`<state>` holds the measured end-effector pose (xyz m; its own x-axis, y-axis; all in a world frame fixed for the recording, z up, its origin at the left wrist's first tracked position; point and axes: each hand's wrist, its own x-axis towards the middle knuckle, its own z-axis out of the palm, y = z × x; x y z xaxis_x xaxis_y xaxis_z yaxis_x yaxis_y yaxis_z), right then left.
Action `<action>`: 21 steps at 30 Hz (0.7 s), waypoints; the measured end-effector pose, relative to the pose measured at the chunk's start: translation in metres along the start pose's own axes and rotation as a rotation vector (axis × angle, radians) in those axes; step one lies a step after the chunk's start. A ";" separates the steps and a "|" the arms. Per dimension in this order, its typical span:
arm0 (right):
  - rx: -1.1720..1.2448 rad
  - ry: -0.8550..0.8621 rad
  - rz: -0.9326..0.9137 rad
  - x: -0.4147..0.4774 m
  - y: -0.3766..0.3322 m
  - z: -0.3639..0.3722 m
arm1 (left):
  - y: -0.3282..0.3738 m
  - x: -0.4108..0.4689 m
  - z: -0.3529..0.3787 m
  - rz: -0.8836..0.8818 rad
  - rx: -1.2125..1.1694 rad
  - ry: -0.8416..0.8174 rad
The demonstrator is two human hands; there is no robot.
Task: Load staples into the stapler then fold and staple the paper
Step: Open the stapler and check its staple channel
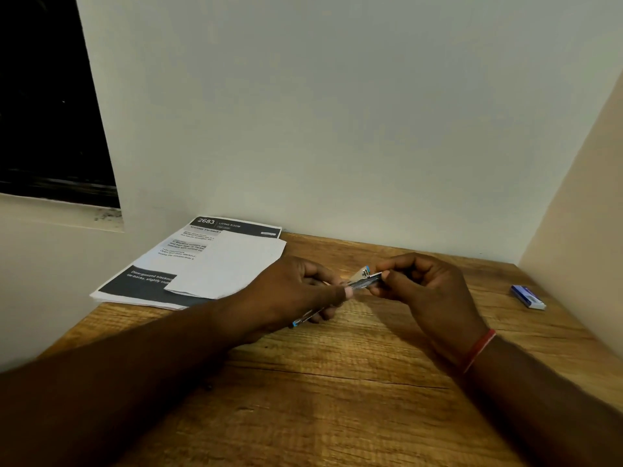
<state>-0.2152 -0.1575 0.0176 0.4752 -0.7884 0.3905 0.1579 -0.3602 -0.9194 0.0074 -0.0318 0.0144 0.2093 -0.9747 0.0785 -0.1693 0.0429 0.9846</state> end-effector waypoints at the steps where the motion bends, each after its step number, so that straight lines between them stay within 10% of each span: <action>1: -0.043 -0.020 -0.020 0.000 -0.001 -0.002 | -0.001 0.001 0.000 -0.005 -0.006 0.030; 21: -0.470 -0.161 -0.026 -0.001 0.012 -0.011 | -0.009 0.003 -0.011 0.275 0.578 0.060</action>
<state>-0.2238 -0.1665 0.0062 0.6096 -0.7026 0.3670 -0.2185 -0.5940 -0.7742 0.0201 -0.0329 0.0079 0.1355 -0.9301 0.3414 -0.7125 0.1480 0.6859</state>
